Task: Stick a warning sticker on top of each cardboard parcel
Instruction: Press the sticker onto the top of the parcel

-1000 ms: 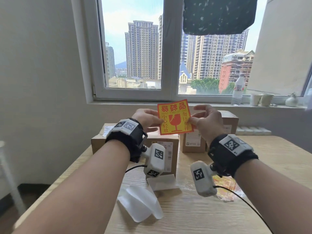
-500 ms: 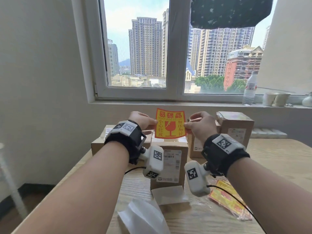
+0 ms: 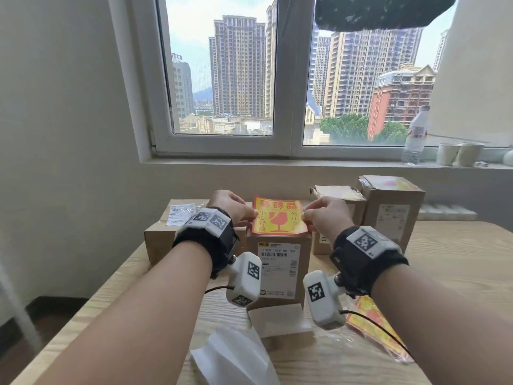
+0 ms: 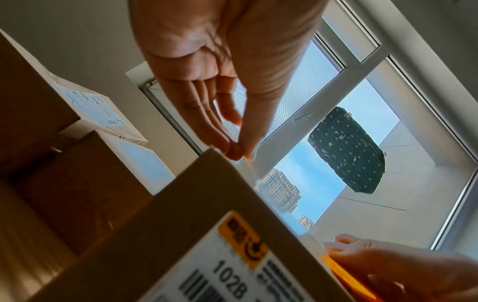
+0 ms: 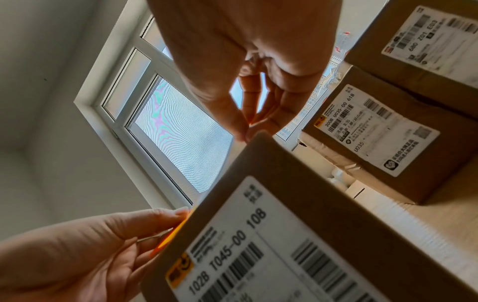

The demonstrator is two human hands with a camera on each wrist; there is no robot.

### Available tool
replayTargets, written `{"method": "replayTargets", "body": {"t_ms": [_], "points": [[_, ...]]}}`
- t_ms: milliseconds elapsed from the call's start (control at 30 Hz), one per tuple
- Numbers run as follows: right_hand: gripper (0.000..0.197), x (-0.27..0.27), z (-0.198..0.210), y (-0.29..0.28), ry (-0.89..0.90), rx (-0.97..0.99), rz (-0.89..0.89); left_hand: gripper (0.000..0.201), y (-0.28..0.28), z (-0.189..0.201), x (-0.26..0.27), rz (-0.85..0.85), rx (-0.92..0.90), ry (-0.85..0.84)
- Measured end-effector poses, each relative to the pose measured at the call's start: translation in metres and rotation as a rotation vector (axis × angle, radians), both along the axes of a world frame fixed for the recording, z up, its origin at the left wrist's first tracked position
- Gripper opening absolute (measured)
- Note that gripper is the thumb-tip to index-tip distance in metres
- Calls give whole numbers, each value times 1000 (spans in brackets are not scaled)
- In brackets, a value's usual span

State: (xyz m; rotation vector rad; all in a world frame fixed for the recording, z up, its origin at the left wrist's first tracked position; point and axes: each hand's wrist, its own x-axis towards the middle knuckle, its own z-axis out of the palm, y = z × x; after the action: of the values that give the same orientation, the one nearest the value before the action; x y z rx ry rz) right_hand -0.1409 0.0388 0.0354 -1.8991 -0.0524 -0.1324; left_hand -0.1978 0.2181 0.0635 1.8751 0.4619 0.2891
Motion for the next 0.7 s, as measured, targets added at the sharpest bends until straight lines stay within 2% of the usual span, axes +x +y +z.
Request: {"method": "replayTargets", "body": {"t_ms": [233,700], "points": [[17,2,-1,0,3,-23,-22,25,0,-2,3,-25,-33,8],[14,0,-1,1,-63,-162,-39,24,-2,-5,8,25,143,-7]]}}
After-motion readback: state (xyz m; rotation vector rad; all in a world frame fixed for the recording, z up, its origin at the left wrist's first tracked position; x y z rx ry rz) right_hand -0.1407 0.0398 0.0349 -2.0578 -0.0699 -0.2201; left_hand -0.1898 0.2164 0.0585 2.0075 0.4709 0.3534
